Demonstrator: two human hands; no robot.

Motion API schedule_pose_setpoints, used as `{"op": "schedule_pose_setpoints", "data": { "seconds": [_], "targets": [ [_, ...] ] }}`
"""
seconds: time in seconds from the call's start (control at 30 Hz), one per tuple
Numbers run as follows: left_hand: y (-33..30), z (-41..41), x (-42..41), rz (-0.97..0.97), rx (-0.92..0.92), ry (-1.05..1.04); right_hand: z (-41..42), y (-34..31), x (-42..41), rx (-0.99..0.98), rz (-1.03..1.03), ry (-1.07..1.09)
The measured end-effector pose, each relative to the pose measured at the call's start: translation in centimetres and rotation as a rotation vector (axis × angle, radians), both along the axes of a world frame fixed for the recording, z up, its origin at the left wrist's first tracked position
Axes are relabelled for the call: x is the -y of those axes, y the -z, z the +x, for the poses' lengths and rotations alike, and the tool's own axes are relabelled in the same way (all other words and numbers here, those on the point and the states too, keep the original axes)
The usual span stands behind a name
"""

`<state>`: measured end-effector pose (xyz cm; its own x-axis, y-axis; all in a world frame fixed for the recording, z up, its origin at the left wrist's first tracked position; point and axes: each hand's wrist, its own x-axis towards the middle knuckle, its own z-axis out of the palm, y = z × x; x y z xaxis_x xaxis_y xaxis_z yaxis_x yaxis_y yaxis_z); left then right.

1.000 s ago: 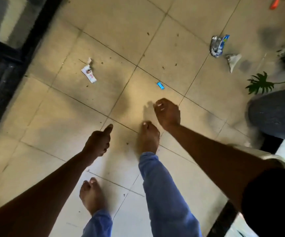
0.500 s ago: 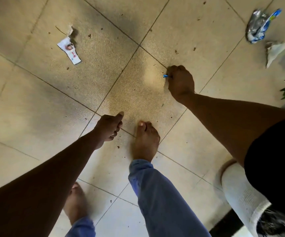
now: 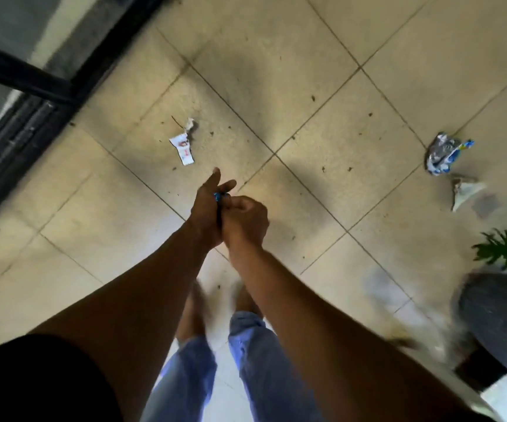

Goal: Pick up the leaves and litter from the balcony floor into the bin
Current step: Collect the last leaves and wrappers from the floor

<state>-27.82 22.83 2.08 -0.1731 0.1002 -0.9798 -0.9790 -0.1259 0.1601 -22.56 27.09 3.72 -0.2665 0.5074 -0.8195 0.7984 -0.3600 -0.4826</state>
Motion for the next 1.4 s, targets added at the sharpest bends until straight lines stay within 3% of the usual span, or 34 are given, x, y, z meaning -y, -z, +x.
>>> {"op": "schedule_pose_setpoints", "data": {
  "seconds": [0.13,0.23,0.33,0.43,0.6,0.7,0.8,0.97,1.07,1.17,1.3,1.4],
  "targets": [
    [-0.9,-3.1,1.6,-0.093,-0.035,-0.104,-3.1,-2.9,0.3,-0.111,-0.007,-0.204],
    [-0.7,-6.2,3.4,-0.189,-0.017,-0.285,-5.3,-2.7,-1.1,-0.236,0.187,-0.376],
    [1.1,-8.2,6.2,-0.279,0.010,-0.219,-8.1,1.4,-2.2,-0.229,0.405,-0.616],
    [2.8,-8.8,9.1,-0.302,0.031,-0.146,-10.9,7.4,-2.2,-0.218,0.549,-1.034],
    [4.6,-8.5,14.0,-0.286,0.067,-0.061,-15.9,14.7,-0.1,-0.317,0.649,-1.455],
    [5.3,-8.4,15.1,-0.278,0.066,-0.101,-17.3,16.3,0.2,-0.295,0.720,-1.419],
    [5.2,-8.4,14.3,-0.264,0.072,-0.234,-16.7,15.5,-0.8,-0.232,0.601,-1.330],
    [2.8,-10.2,9.8,-0.195,0.004,-0.253,-14.5,7.7,-1.8,-0.179,0.386,-0.712],
    [-0.4,-10.9,5.7,-0.115,0.022,-0.231,-12.4,2.0,-1.6,-0.172,0.342,-0.538],
    [-5.1,-11.3,0.7,-0.048,0.081,-0.132,-10.1,-3.0,-2.2,-0.146,0.333,-0.507],
    [-9.7,-10.6,-3.9,-0.027,0.107,0.106,-7.4,-8.6,-5.1,-0.204,0.424,-0.617],
    [-11.2,-10.5,-6.1,-0.049,0.104,0.135,-6.1,-11.4,-7.1,-0.284,0.424,-0.676]
  ]
}}
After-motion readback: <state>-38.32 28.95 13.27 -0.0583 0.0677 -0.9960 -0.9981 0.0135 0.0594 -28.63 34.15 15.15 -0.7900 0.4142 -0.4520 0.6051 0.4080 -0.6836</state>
